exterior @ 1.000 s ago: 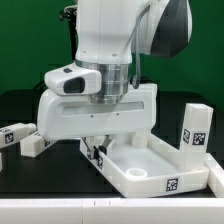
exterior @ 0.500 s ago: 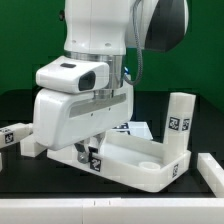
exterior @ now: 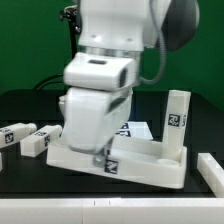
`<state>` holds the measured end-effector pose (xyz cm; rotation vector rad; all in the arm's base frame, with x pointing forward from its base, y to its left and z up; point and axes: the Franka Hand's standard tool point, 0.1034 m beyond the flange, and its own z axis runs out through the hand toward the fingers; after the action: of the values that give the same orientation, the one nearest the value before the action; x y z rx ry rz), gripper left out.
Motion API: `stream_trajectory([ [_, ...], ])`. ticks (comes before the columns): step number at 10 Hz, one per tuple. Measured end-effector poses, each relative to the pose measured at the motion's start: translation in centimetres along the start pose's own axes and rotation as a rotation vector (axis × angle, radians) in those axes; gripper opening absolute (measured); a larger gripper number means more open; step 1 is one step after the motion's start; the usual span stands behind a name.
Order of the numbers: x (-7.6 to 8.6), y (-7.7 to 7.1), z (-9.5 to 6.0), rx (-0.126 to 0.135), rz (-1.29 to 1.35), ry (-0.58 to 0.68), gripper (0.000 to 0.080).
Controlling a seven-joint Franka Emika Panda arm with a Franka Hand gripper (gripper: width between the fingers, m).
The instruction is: Assemble desk
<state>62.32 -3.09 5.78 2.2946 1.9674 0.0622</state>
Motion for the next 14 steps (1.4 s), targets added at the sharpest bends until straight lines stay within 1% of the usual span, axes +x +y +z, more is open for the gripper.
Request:
stream_trajectory([
  [1,0.3,0.3,0.1,-0.014,-0.070,0.006,0.0058],
  [3,-0.5,0.1,0.3,-0.009,-0.144,-0.016,0.0058],
  [5,-0.4,0.1,0.5,-0.006,-0.127,-0.017,0.0058],
  [6,0.7,0.9,0.2,-0.008,-0.081,-0.011,0.0058],
  [7,1.9,2.1,0.0,-0.011,-0.060,-0.003,0.0058],
  [8,3.3,3.6,0.0,-0.026,-0.045,0.007,0.0058],
  [9,4.3,4.2,0.3,-0.034,-0.030,0.016,0.0058],
  [10,4.9,4.1,0.7,-0.032,-0.020,0.016,0.0058],
  [11,5.1,4.1,0.8,-0.035,-0.024,0.005,0.0059],
  [13,5.0,3.8,0.9,-0.055,-0.051,-0.009,0.0059],
  [14,4.3,3.0,0.8,-0.042,-0.045,-0.012,0.0058],
])
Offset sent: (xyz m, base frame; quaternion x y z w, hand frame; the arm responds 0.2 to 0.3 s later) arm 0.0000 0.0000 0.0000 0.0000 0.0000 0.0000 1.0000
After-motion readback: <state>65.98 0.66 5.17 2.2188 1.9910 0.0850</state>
